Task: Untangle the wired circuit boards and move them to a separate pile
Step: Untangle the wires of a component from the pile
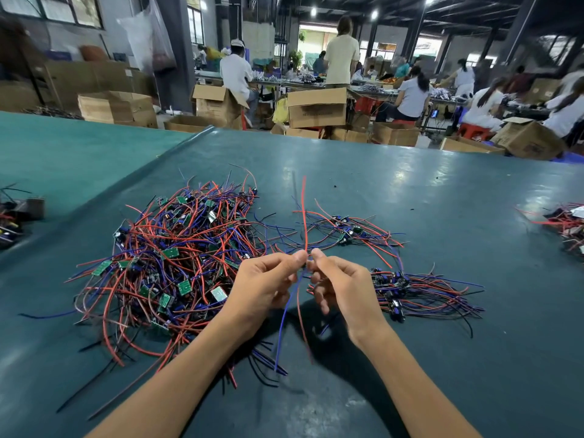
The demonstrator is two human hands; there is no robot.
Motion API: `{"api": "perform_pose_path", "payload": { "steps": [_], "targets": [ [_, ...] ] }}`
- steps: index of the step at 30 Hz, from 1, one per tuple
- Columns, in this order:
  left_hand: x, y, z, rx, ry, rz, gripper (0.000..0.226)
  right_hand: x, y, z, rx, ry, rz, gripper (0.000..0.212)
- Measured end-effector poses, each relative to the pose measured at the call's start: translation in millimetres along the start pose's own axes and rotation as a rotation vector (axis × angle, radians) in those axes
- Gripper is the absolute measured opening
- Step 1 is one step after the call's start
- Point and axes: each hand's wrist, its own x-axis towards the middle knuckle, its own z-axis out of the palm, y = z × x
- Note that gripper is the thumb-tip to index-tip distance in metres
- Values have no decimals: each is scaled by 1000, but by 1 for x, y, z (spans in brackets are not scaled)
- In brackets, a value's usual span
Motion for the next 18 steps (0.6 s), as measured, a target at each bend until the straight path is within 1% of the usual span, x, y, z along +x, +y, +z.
{"api": "perform_pose_path", "payload": {
  "steps": [2,3,6,9,12,14,18],
  "targets": [
    [2,1,-1,-35,66,17,38,-3,0,0,3,-112,4,32],
    [3,1,-2,-54,92,17,40,-4,1,1,-11,-163,9,33],
    [4,2,-1,-64,122,11,42,-7,2,5,-52,-238,10,32],
    [2,1,0,-60,70,21,37,-8,2,7,-2,-256,43,33],
    [1,1,1,0,53,50,32,-6,2,7,64,-256,97,41],
    [1,2,1,24,57,56,32,-7,0,7,76,-263,118,36],
    [3,0,-1,-89,32,42,36,-8,0,7,30,-265,134,28]
  ]
}}
